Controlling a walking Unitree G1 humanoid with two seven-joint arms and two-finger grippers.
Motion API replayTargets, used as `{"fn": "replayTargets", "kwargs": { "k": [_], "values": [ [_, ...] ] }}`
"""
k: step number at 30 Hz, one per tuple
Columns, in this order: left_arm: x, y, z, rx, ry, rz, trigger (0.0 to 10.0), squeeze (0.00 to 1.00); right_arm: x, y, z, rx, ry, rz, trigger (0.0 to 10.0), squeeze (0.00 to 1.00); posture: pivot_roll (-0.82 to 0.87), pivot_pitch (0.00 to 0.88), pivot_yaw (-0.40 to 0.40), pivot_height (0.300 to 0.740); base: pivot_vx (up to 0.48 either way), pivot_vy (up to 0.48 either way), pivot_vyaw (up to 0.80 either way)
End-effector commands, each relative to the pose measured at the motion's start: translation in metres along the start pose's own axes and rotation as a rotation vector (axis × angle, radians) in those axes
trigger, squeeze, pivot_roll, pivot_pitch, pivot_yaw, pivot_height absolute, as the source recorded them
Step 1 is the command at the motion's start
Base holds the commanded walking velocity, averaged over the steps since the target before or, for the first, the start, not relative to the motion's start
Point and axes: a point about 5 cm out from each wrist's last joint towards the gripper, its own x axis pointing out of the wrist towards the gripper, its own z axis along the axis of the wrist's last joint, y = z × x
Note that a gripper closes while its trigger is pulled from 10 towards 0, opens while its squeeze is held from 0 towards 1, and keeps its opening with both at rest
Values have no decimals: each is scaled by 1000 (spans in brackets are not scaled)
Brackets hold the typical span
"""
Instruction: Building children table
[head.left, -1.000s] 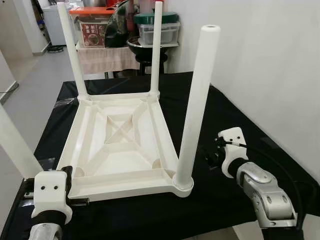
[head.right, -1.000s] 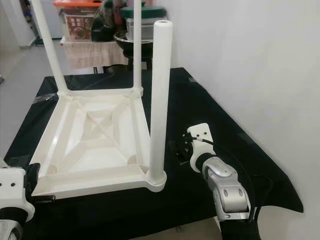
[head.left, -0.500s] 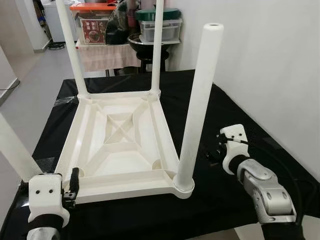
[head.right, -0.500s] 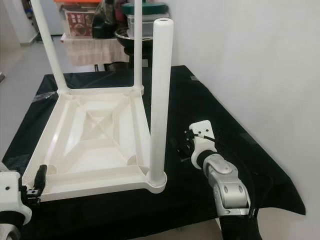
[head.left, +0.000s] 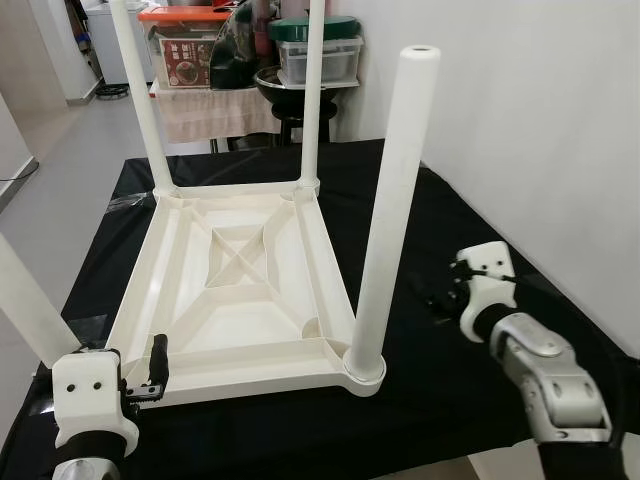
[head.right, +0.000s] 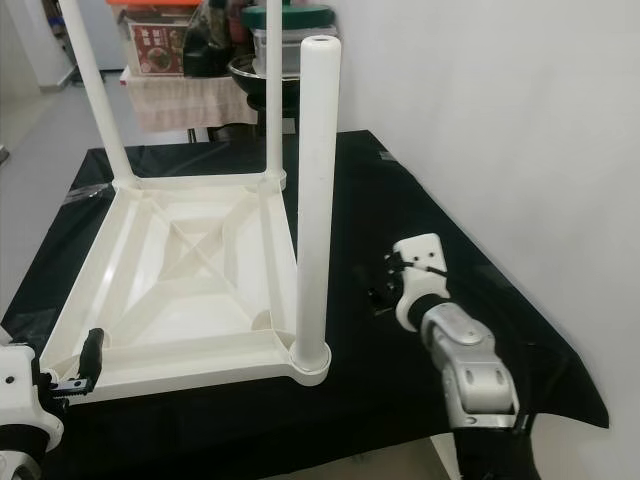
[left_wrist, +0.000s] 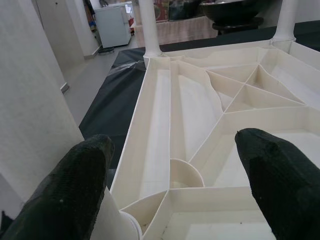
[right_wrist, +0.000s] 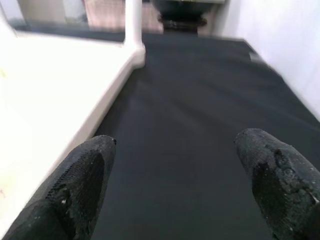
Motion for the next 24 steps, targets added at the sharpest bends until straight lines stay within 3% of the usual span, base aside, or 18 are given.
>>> {"fn": "replayTargets", "kwargs": {
  "k": [1,4,7,9,14,20,21,22,23,24],
  "values": [
    [0,6,-4,9,13,31,10000,1000,-1,-7,10,24,-56,-8,10000,0,48,31,-27,740,0,0,0],
    [1,7,-4,13,10,27,10000,1000,-12,-18,41,165,-269,47,10000,0,55,23,-19,740,0,0,0],
    [0,9,-5,19,13,32,10000,1000,-19,-19,48,208,-347,108,10000,0,55,22,-16,740,0,0,0],
    [-3,11,-6,28,16,41,10000,1000,-23,-18,47,202,-354,147,10000,0,55,22,-15,740,0,0,0],
    [-7,12,-6,41,22,31,10000,1000,-23,-25,40,186,-317,104,10000,0,59,20,-13,740,0,0,0],
    [-13,-9,-5,3,33,-152,10000,1000,-19,-28,26,178,-256,46,10000,0,61,16,-10,740,0,0,0],
    [-18,-16,-1,23,16,-222,10000,580,-17,-24,24,178,-243,54,10000,0,68,17,-8,740,0,0,0],
    [-23,-19,1,37,6,-260,10000,247,-17,-22,21,179,-233,60,10000,0,72,16,-7,740,0,0,0],
    [-23,-19,1,37,6,-260,10000,247,-17,-22,21,179,-233,60,10000,0,72,16,-7,740,0,0,0],
    [-28,-19,2,36,4,-269,10000,0,-16,-21,19,178,-224,64,10000,0,72,16,-7,740,0,0,0]
  ]
}}
